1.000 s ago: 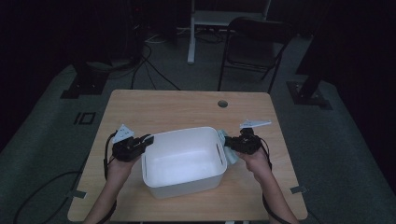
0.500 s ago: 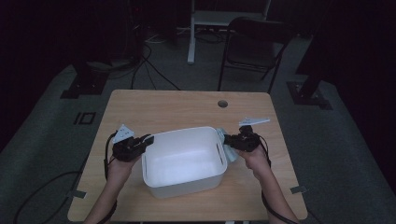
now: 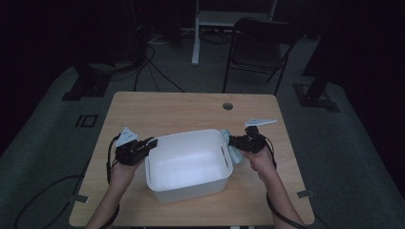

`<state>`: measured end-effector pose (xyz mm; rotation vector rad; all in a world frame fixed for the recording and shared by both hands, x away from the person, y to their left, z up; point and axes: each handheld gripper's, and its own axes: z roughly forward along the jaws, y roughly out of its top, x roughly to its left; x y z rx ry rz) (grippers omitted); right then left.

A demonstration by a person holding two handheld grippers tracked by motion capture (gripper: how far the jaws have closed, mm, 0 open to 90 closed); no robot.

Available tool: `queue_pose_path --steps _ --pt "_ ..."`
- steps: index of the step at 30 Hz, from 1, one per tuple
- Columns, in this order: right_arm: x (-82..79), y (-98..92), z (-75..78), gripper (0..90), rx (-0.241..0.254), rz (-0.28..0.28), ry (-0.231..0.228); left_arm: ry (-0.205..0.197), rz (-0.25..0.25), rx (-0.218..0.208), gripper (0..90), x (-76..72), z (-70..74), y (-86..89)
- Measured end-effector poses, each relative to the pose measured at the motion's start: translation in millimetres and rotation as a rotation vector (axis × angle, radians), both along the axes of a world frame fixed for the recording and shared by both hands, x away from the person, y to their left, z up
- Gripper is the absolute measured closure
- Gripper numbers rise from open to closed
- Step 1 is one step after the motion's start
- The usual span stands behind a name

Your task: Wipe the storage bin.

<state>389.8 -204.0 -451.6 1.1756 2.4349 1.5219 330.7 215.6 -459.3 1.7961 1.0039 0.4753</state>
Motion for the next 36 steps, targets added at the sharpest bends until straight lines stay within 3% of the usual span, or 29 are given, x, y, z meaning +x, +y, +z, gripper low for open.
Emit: queue_pose_path --steps 5,13,16,20,23,26,28,31,34,36 --pt "2.9 0.9 -8.9 79.5 -0.015 0.000 0.032 0.000 0.001 0.002 77.5 -0.1 0.1 -0.1" --pt "9.7 0.4 3.0 79.5 -0.002 0.016 0.001 -0.001 0.002 0.009 77.5 -0.2 0.4 -0.7" --pt "14.1 0.7 -5.4 79.7 0.020 0.027 0.029 0.000 0.010 0.009 77.5 -0.5 0.5 -1.5" --pt "15.7 1.0 -13.8 79.6 0.012 0.023 0.055 -0.001 0.011 0.006 77.5 -0.5 0.3 -1.4" --pt "15.6 1.4 -12.0 79.6 0.002 0.019 0.049 -0.001 0.007 0.006 77.5 -0.3 0.3 -1.3" --pt "15.9 -0.7 -4.4 79.6 0.037 0.019 0.022 -0.001 0.005 0.008 77.5 -0.1 0.3 -1.7" --pt "16.4 0.0 -3.6 79.6 0.027 0.024 0.014 -0.002 0.010 0.004 77.5 -0.3 0.1 -2.0" --pt "21.6 -1.6 -10.9 79.9 0.047 0.050 0.047 -0.002 0.020 0.006 77.5 -1.0 0.2 -3.1" --pt "22.0 1.1 -23.2 79.8 0.007 0.042 0.069 -0.003 0.018 0.005 77.5 -1.0 0.1 -2.8" --pt "21.9 0.7 -27.2 79.7 0.009 0.036 0.076 -0.002 0.016 0.004 77.4 -0.9 0.1 -2.6"
